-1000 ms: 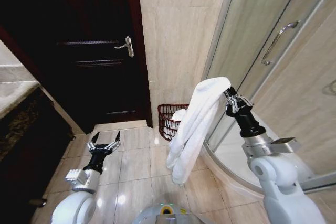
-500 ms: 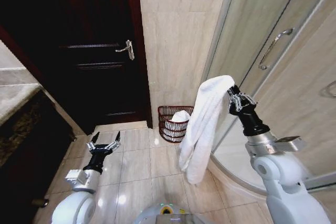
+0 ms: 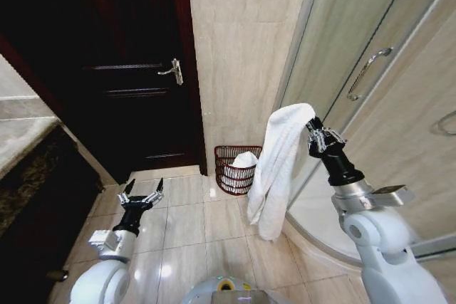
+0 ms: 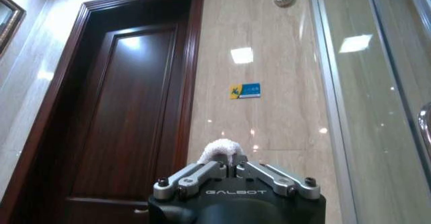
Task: Discard the used towel into the hamper.
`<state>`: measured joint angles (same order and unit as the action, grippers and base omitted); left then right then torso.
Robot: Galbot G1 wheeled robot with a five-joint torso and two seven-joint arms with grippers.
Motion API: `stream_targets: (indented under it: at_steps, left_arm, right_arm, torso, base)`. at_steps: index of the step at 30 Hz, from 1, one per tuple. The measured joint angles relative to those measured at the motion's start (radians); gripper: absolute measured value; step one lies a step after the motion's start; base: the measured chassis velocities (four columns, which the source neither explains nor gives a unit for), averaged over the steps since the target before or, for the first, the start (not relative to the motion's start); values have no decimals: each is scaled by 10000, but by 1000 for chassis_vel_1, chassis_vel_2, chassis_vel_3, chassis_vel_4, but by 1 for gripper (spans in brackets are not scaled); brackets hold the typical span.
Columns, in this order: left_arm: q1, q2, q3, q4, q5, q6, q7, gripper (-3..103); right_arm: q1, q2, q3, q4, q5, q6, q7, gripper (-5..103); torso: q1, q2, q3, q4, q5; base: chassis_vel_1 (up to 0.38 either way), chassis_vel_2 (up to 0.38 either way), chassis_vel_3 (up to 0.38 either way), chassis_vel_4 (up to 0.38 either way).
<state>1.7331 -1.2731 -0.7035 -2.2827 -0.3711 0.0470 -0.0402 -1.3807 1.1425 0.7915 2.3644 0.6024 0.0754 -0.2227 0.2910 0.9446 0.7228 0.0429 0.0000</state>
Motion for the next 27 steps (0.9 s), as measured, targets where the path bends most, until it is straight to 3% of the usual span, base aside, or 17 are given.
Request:
stream_targets:
  at_steps: [27]
  left_arm:
    - [0,0,0,-1,0,0,0,98]
  right_arm:
    - [-67,308,-146,-57,-169,-48,189,3]
  torso:
    - [592,1286,690,0,1]
  base:
    - [0,0,0,0]
